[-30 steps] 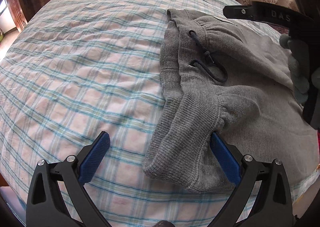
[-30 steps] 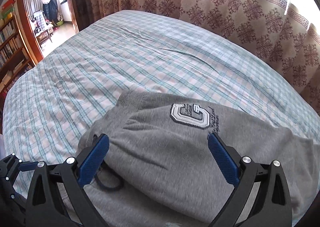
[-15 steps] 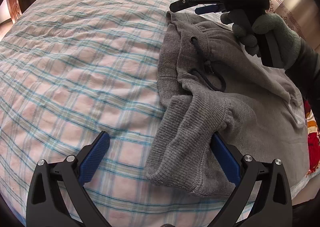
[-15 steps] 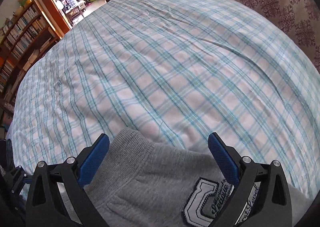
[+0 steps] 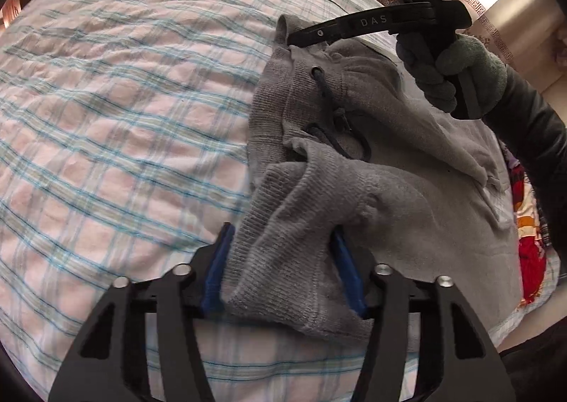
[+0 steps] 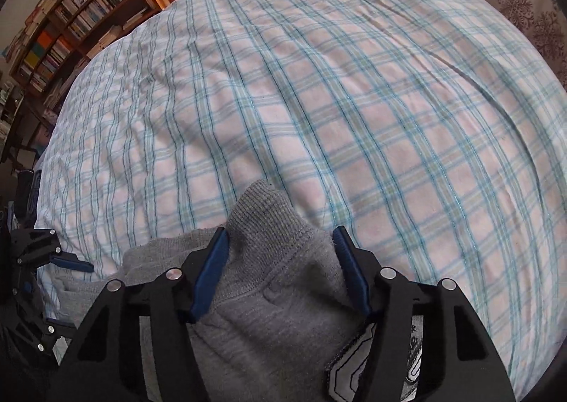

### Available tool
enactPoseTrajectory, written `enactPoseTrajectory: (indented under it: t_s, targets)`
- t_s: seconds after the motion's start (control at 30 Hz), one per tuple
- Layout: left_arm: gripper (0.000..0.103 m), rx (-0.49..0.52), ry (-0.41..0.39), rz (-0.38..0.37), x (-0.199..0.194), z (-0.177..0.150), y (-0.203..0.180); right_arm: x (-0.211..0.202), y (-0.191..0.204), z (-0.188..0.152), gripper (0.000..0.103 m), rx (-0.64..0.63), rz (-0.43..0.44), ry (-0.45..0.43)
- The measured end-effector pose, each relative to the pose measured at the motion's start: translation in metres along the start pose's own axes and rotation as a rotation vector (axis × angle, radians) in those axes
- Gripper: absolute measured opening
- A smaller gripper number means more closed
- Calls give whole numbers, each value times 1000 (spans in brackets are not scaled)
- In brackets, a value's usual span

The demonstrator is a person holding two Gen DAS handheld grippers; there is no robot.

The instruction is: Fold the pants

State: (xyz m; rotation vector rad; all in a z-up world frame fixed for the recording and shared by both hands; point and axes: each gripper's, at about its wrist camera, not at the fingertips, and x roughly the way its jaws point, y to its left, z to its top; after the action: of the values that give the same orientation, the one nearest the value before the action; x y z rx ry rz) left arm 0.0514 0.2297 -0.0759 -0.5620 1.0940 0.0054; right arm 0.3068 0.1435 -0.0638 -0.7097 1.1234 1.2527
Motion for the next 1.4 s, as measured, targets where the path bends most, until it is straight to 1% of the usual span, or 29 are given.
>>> enactPoseTrajectory:
  t_s: [0.03,0.07,0.1,0.13,0.17,0.2,0.27,0.37,0.4,0.5,0.63,0.73,0.83,0.93,1.03,1.13,1.17,1.2,1.23,1.3,1.37,1.4]
  targets:
    - [37,-24,4,-21,1,0,3,-3,1,-1,45,-13,-24,2]
    - [32,-29,10,-47,1,0,4,-6,5,-2,39,-25,-49,-3]
    - [26,-35,14,-69,-1,-1,5,-10,7,-2,32,-30,-67,-14]
    - [20,-44,13,-89,-3,-2,5,-14,12,1,29,-27,-82,-32]
    - [18,-46,11,-108,-6,-2,5,-21,15,2,26,-21,-101,-55]
    - [16,-37,5,-108,-10,-4,1,-29,17,5,24,-17,-124,-84]
    - [15,-9,-11,-104,-19,-4,-3,-47,20,13,22,-9,-166,-144]
    - [14,20,-45,-91,-37,-2,-5,-66,28,32,21,6,-247,-217]
    - [14,21,-59,-91,-42,1,-4,-71,29,38,21,17,-255,-238]
    - [14,14,-101,-59,-64,5,2,-83,39,53,21,20,-282,-300]
    - [14,-18,-144,17,-90,16,23,-89,57,79,21,9,-308,-372]
    - [14,-24,-155,72,-105,17,38,-76,73,99,21,-21,-309,-387]
    - [14,-32,-148,114,-115,15,54,-55,89,115,21,-50,-314,-388]
    - [14,-51,-149,150,-121,14,71,-29,100,127,21,-39,-314,-385]
    - [14,-75,-139,184,-121,9,91,-1,106,137,21,-23,-317,-371]
    - [15,-89,-101,206,-108,5,106,29,108,142,22,-11,-325,-326]
    - [15,-94,-81,213,-97,3,108,40,107,142,24,-6,-322,-301]
    - [15,-100,-58,223,-90,0,111,51,106,142,31,-3,-320,-275]
    - [15,-106,-44,226,-84,-3,114,58,105,141,36,3,-323,-260]
    - [19,-83,-52,241,-83,-6,113,56,102,138,56,36,-335,-272]
    - [23,-53,-49,268,-83,-6,109,40,96,135,64,77,-297,-307]
    - [28,-43,-48,283,-84,-6,107,28,93,133,66,93,-288,-327]
